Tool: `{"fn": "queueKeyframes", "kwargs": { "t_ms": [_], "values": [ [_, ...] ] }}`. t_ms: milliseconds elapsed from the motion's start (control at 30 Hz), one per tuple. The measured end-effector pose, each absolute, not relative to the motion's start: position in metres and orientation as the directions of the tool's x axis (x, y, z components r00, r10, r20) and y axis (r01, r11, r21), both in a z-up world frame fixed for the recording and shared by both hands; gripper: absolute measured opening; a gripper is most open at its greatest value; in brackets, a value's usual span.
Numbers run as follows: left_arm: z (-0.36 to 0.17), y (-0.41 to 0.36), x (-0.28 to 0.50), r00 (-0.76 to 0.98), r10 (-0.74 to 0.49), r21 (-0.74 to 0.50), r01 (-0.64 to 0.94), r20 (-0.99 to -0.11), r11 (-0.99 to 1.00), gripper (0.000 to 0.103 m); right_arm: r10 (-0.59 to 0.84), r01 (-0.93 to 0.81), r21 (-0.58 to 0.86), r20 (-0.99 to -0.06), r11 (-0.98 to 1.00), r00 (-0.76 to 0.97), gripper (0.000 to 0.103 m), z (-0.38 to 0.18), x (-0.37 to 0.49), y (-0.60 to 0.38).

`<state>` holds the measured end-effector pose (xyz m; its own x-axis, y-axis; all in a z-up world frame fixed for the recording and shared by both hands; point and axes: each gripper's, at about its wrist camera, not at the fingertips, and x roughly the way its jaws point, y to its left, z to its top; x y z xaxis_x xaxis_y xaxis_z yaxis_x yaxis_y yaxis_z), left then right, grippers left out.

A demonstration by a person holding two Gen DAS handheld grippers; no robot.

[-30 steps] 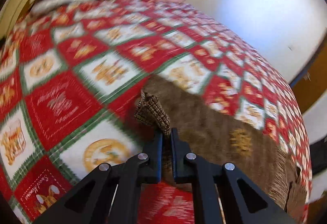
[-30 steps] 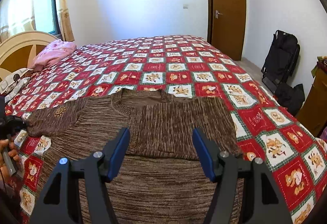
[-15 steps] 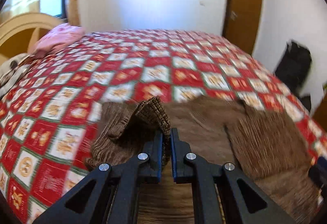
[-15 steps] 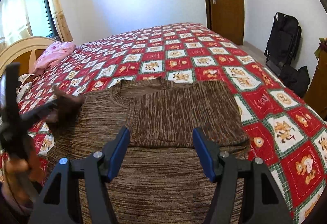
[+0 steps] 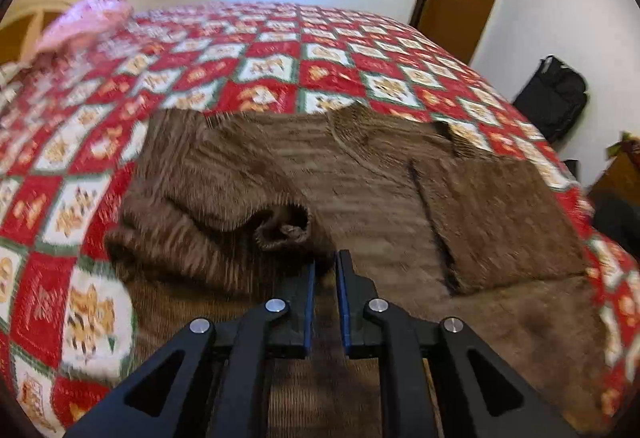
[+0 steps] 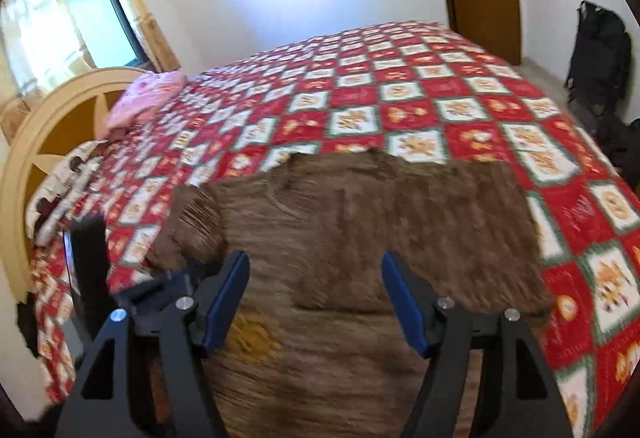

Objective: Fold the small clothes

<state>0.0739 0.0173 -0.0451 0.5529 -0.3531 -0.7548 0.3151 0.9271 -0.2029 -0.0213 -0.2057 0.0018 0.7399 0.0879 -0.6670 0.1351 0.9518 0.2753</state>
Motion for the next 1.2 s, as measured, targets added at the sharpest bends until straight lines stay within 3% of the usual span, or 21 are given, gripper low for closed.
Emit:
{"fn": "queueKeyframes", "kwargs": {
  "t_ms": [200,400,600,633,667,733,767,900,1033,1200],
  "values": [
    [-0.041,0.071,0.036,0.501,-0.432,-0.318,0.300,-0.750,0.899,0.011,0.143,-0.013,0.198,-0.657,0.980,0.740,0.072,0.014,0.018,-0.160],
    [-0.043,0.134,0.027,0.591,-0.272,-0.240,0.134,-0.759,0.961,0.011,0.195,-0.234,0.030,-0.658,0.972,0.727,0.070,-0.004,0.046,-0.090],
    [-0.043,0.156,0.036,0.619,-0.228,-0.233,0.074,-0.751,0.970,0.011,0.197,-0.407,-0.120,-0.730,0.906,0.654,0.066,-0.041,0.080,-0.043],
    [-0.044,0.161,0.035,0.617,-0.234,-0.242,0.073,-0.751,0.968,0.011,0.175,-0.406,-0.144,-0.739,0.902,0.651,0.057,-0.046,0.084,-0.041],
    [-0.045,0.162,0.035,0.616,-0.239,-0.247,0.074,-0.751,0.966,0.011,0.129,-0.388,-0.183,-0.747,0.903,0.652,0.041,-0.053,0.088,-0.040],
    [-0.045,0.162,0.037,0.619,-0.235,-0.243,0.072,-0.750,0.967,0.011,0.044,-0.344,-0.216,-0.790,0.914,0.612,0.025,-0.068,0.101,-0.045],
    [-0.046,0.163,0.037,0.618,-0.235,-0.244,0.071,-0.750,0.967,0.011,0.040,-0.336,-0.195,-0.813,0.922,0.580,0.024,-0.074,0.106,-0.049],
    [-0.047,0.164,0.040,0.616,-0.240,-0.250,0.072,-0.750,0.965,0.011,0.127,-0.307,-0.073,-0.804,0.949,0.581,0.026,-0.069,0.101,-0.067],
    [-0.048,0.165,0.042,0.616,-0.245,-0.263,0.063,-0.749,0.963,0.011,0.201,-0.335,-0.029,-0.749,0.942,0.632,0.057,-0.054,0.088,-0.068],
    [-0.045,0.163,0.043,0.622,-0.241,-0.255,0.068,-0.745,0.964,0.011,0.172,-0.411,-0.131,-0.764,0.902,0.622,0.057,-0.065,0.104,-0.031]
  ]
}}
